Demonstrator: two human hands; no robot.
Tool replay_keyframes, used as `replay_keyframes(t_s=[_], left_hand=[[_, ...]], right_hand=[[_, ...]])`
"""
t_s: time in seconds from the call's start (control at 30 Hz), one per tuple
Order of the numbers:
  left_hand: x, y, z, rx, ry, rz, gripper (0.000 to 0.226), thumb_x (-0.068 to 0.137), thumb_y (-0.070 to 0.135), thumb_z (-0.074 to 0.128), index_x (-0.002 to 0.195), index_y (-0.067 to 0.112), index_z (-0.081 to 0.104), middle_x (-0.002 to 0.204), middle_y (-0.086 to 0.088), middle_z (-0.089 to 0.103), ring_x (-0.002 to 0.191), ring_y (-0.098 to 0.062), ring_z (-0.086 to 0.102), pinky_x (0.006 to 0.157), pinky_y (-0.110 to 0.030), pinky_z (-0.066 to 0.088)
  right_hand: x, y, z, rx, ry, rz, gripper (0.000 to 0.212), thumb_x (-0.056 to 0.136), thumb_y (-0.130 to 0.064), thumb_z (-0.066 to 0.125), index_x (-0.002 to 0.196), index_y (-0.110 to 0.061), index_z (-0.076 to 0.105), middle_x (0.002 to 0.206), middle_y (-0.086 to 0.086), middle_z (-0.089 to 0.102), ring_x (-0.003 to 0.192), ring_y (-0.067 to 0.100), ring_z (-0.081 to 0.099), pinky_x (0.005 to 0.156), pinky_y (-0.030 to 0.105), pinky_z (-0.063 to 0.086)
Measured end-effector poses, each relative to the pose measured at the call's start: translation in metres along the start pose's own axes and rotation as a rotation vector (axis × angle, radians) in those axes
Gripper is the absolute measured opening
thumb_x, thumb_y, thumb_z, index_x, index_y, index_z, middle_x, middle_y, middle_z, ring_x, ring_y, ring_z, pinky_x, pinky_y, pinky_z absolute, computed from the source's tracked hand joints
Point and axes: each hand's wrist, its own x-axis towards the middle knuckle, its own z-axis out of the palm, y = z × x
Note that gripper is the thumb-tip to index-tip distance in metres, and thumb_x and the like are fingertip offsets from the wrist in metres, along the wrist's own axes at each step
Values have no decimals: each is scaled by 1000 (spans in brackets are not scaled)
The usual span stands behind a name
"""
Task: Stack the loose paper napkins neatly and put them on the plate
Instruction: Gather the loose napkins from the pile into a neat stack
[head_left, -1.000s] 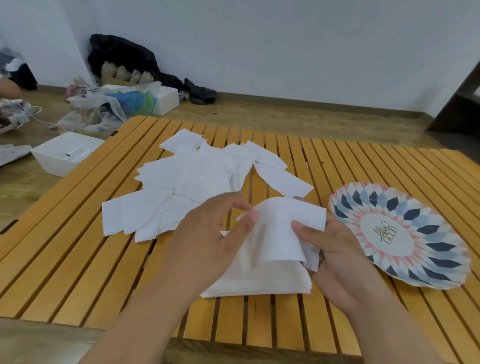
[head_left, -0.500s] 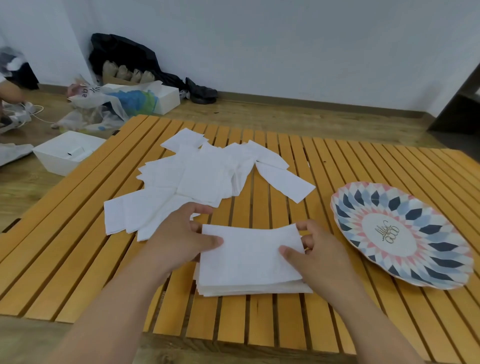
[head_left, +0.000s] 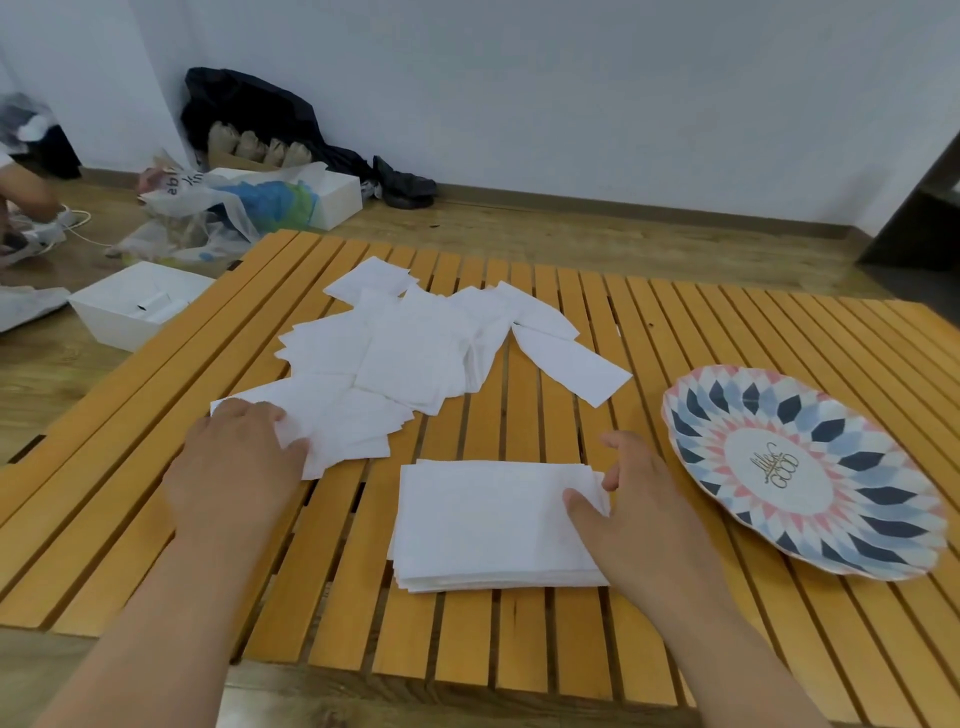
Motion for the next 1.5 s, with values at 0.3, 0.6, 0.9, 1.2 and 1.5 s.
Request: replay_keyframes(t_s=[0.3,0.6,0.9,1.2,1.5], left_hand=[[0,7,-13,-49,250,20,26,97,28,49,110,16,67,96,-13,69,79,-33,61,57,-32,40],[-29,68,-60,-1349,-288,-214,15,90,15,59,77,19,64,90,0,59,80,-22,61,60,-34,57],[-57,90,-46,-1117,-815,-67,21,92,23,54,95,6,66,71,-12,57,55,-22,53,40,-25,42],[-59,88,-51,-975,-905,102,40,77,51,58,92,18,72,75,-2,74,57,-13,64,47,-21,45],[-47,78,-40,-896,-706,59,9,84,13,70,93,14,72,80,0,76,63,-11,69,48,-19,47]], right_hand=[[1,3,0,33,12,-27,49,91,-40,56,134,-33,35,112,-11,52,96,4,55,68,17,46],[2,-9,-7,472,3,-38,27,87,-39,62,112,-37,53,104,-21,57,95,-7,53,72,14,40],[-1,-20,-18,1095,-237,32,56,64,-47,74,117,-37,58,106,2,70,103,21,65,86,38,53],[-1,-17,-18,974,-70,156,10,88,-22,63,84,-14,69,80,0,73,77,16,65,75,36,49],[4,-7,-18,782,-115,237,11,86,-25,68,79,-15,68,76,0,71,81,19,63,74,38,51]])
